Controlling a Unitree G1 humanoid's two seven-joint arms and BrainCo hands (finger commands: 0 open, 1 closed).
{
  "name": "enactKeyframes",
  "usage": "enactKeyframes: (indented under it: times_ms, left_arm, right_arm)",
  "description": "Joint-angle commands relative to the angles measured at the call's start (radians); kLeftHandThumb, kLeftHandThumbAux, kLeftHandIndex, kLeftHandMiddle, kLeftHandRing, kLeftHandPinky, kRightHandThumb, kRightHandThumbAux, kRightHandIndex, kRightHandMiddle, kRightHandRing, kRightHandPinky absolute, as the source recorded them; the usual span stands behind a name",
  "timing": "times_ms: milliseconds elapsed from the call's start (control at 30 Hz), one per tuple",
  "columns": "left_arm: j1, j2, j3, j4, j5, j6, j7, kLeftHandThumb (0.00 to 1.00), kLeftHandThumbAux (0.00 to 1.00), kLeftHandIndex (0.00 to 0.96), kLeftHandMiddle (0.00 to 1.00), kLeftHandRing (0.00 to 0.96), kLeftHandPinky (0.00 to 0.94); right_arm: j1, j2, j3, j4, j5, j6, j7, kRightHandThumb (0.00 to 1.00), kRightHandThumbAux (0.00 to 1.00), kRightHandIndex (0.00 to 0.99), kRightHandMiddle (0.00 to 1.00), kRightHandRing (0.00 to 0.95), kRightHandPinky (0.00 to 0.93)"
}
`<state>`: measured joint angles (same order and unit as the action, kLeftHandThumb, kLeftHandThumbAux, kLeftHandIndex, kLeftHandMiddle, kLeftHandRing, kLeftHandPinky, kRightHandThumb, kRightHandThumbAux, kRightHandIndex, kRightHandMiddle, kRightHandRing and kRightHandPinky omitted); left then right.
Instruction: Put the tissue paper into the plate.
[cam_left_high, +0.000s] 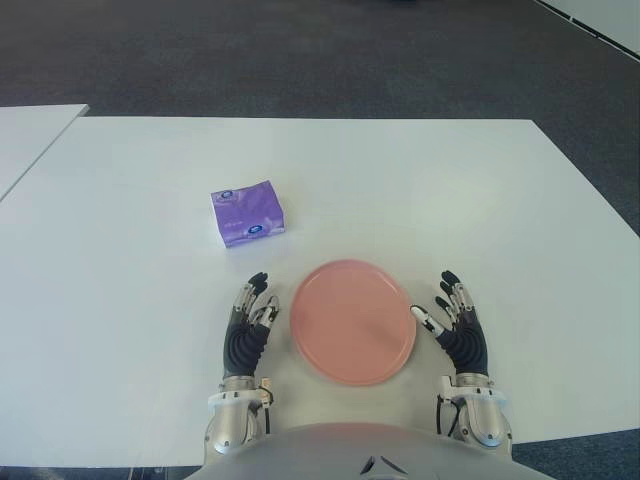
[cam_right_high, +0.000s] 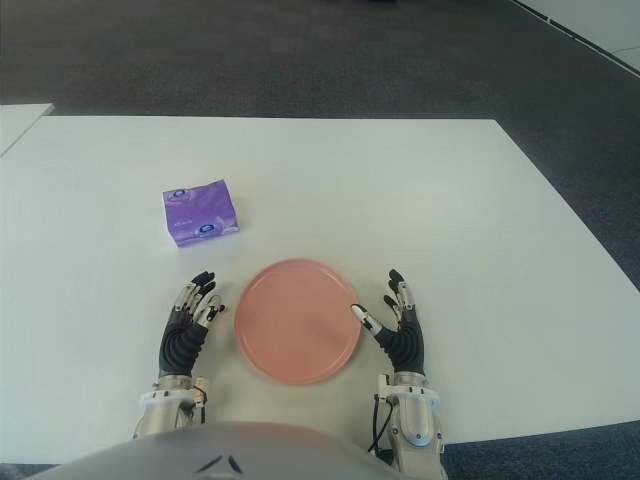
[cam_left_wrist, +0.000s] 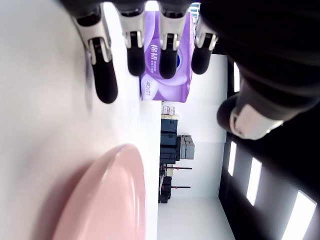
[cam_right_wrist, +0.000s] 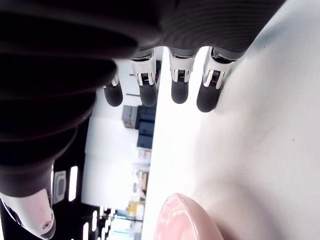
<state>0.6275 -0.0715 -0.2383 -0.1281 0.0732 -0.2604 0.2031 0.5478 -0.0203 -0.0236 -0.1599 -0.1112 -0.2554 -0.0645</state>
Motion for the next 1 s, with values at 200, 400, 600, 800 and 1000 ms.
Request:
enactKeyframes:
  times_ms: [200, 400, 600, 800, 1000]
  left_arm:
    - [0.029, -0.031, -0.009, 0.024, -0.018, 0.048, 0.000, 0.004, 0.574, 0.153, 0.154, 0.133, 0.153]
    - [0.025, -0.033, -0.004, 0.022, -0.016, 0.047, 0.005, 0.010, 0.584, 0.167, 0.169, 0.144, 0.148]
    - [0.021, -0.033, 0.000, 0.020, -0.016, 0.048, 0.006, 0.014, 0.591, 0.171, 0.182, 0.162, 0.179]
    - [0.009, -0.037, 0.000, 0.016, -0.010, 0.055, 0.011, 0.006, 0.584, 0.195, 0.189, 0.152, 0.120]
    - [-0.021, -0.076, -0.071, -0.185, 0.151, 0.187, 0.081, 0.021, 0.609, 0.170, 0.164, 0.135, 0.145]
  right_arm:
    - [0.012, 0.005, 0.006, 0.031, 0.010, 0.017, 0.007, 0.108, 0.673, 0.015, 0.041, 0.000, 0.000]
    - [0.010, 0.007, 0.009, 0.036, 0.002, 0.011, 0.002, 0.106, 0.677, 0.014, 0.038, 0.000, 0.000]
    - [0.007, 0.013, 0.010, 0.040, -0.001, 0.014, -0.007, 0.109, 0.682, 0.016, 0.040, 0.002, 0.000]
    - [-0.004, 0.011, 0.006, 0.055, 0.003, 0.010, -0.009, 0.113, 0.693, 0.018, 0.045, 0.007, 0.000]
    - [-0.013, 0.010, 0.006, 0.066, 0.021, 0.020, 0.003, 0.127, 0.700, 0.019, 0.044, 0.006, 0.000]
